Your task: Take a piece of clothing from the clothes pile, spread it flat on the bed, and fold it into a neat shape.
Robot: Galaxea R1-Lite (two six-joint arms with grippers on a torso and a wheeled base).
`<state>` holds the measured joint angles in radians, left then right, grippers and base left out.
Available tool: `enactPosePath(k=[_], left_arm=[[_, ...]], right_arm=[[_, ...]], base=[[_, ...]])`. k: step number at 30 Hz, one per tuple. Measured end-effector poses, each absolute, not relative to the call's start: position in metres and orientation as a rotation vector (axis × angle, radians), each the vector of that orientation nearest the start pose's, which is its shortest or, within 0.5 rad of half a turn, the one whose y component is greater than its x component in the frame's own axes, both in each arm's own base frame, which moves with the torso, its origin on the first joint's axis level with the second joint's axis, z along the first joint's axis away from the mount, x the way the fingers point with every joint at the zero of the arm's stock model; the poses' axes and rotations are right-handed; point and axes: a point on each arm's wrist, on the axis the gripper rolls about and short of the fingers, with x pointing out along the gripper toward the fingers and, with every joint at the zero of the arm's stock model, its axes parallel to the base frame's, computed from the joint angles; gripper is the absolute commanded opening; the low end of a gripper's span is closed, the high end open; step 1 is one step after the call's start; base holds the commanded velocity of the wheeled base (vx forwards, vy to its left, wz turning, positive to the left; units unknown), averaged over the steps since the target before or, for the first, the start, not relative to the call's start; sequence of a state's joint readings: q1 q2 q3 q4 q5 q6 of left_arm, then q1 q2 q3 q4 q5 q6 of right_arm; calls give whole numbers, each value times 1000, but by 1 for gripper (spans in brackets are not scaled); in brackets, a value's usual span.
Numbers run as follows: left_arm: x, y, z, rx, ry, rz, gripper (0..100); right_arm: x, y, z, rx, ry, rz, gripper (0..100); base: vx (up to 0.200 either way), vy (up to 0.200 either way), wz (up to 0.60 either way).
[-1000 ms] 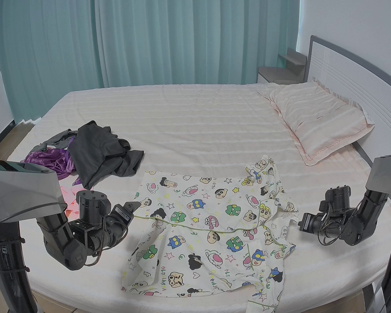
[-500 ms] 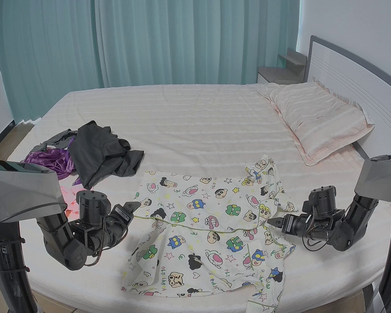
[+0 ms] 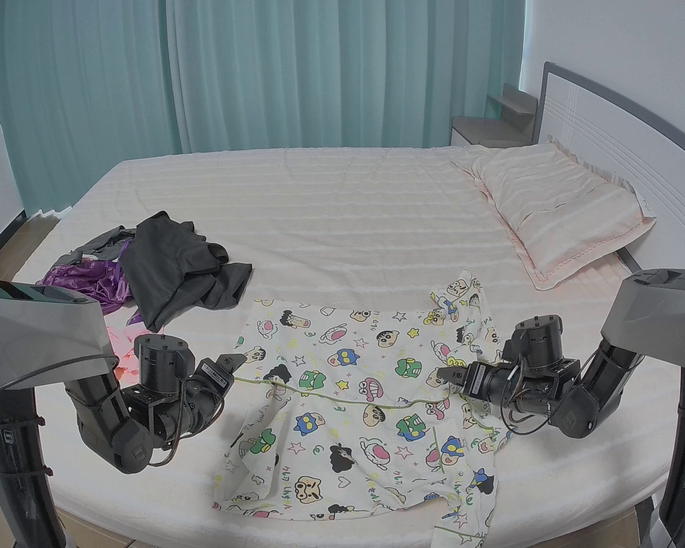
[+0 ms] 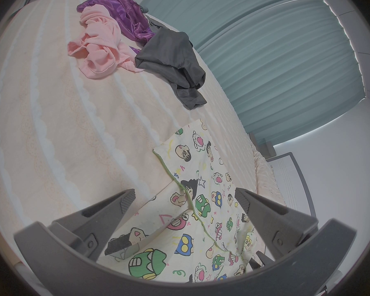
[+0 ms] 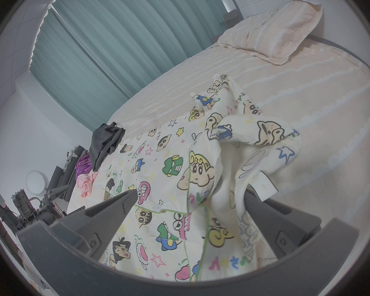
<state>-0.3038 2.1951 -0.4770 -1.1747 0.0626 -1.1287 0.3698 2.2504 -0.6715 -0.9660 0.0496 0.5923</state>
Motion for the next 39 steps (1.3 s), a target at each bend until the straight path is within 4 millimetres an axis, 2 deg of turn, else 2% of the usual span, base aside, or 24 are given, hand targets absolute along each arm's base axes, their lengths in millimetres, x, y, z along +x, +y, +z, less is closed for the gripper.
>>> enactPosePath(k=[18, 28, 34, 39], left_arm=[[298, -92, 4, -993, 610, 97, 100], [298, -92, 3, -992, 613, 99, 100], [298, -92, 2, -992, 614, 100, 100], [298, -92, 2, -992, 613, 101, 100]], right_arm=[[325, 169, -27, 427, 750, 305, 100], [310, 175, -23, 405, 766, 314, 100], [291, 190, -28, 370, 806, 364, 100], [286, 197, -32, 356, 822, 382, 100]], base=[[0, 0, 0], [0, 0, 0], [0, 0, 0], [0, 0, 0]])
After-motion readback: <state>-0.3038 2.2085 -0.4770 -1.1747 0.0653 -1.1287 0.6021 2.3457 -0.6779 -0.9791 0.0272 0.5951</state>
